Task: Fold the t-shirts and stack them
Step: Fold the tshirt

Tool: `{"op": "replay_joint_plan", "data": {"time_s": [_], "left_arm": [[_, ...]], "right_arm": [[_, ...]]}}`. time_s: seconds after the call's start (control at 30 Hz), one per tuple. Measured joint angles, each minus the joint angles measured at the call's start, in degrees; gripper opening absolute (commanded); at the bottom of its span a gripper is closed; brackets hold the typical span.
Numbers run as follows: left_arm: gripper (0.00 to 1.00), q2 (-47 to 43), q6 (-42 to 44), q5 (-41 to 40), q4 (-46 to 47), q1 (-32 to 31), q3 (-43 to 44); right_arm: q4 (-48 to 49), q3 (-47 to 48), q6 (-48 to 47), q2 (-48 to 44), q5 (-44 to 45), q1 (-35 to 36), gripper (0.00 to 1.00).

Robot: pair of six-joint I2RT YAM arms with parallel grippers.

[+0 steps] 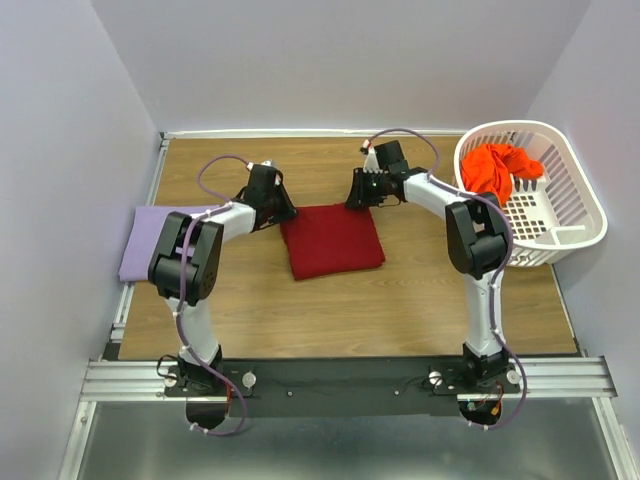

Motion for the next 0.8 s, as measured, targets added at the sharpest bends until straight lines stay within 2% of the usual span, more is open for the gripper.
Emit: {"op": "replay_joint_plan", "data": {"time_s": [0.1,0.23,0.4,0.57,0.67,0.8], "left_arm": [[0.29,4.7,-0.4,1.3,0.6,1.6,4.1],[0.37,8.7,0.0,2.8,-0.4,3.2,10.0],[0.40,7.5,0.9,3.6,-1.0,3.7,11.9],[0.40,-7.3,1.1,3.5,-1.1,2.9,1.3],[0.36,-17.6,1.1,3.4,0.2,0.7,-5.2],[0.30,-24.6,-0.1,3.8,4.3,-3.2,-14.8]], "right_arm": [[1.6,1.6,0.9,1.9,0.0,-1.1,0.37],[4.6,2.0,3.7,2.2,-0.8,-3.5,0.37],[7.6,-1.2,6.1,-0.7,-4.6,-5.2,0.40],[14.8,-16.8,12.2,-12.9,-14.9,-5.0,0.46],[27.2,-30.5,20.7,-21.2,-22.2,-4.8,0.48],[40.5,-41.8,27.8,-23.6,-26.7,-3.8,0.47]]}}
